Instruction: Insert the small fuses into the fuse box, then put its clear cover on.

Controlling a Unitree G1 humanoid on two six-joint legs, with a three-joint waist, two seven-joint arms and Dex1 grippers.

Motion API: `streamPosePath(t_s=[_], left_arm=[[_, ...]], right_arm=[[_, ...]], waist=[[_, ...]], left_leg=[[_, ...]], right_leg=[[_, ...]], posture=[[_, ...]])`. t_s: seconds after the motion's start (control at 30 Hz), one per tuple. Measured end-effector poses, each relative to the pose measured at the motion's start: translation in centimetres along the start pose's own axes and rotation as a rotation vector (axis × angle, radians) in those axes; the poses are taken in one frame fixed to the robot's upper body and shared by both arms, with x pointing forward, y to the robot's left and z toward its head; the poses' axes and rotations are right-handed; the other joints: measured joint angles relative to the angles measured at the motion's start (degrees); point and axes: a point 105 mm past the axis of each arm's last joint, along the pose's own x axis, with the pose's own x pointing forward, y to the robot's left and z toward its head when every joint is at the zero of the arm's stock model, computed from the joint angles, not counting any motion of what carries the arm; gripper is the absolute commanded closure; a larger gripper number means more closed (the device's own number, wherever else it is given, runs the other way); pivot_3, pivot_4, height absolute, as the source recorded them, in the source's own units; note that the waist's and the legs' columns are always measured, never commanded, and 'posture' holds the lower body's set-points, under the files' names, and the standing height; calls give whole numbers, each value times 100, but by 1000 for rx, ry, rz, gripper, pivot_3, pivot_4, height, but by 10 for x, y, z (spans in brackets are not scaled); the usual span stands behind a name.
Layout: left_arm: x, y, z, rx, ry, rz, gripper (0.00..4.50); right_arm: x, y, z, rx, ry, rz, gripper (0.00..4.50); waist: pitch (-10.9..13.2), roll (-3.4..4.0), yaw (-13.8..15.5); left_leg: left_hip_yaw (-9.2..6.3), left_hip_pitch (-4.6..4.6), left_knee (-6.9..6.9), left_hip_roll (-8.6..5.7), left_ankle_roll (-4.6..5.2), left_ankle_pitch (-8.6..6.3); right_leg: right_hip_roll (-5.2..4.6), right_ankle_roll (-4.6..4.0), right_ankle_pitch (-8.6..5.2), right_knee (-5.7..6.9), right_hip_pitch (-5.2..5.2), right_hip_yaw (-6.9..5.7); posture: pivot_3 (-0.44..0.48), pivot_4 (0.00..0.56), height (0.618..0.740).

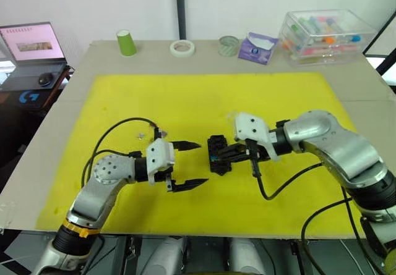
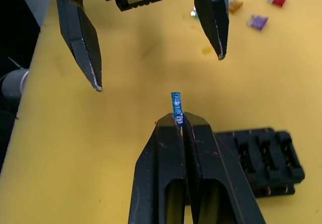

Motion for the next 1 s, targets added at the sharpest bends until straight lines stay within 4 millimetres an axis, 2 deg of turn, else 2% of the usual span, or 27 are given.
streamPosePath(t_s=[0.2,0.37,1.0], left_arm=[[19,-3,-7,3,1,-41,43],[25,-2,-8,9,0,-46,43],[26,0,-12,6,15,-42,43]], right_arm=[[0,6,-16,44,29,7,4500],[0,6,-19,45,36,-4,4500],[-6,0,-15,3,22,-60,4500]], waist=[[0,-1,13],[0,-1,2],[0,-1,8]], left_leg=[[0,0,4,0,0,0],[0,2,1,3,0,0],[0,2,1,3,0,0]], right_leg=[[-1,0,0,-3,5,-3],[2,0,0,-2,4,-4],[2,0,0,-4,5,-5]], posture=[[0,150,740],[0,150,740],[0,150,740]])
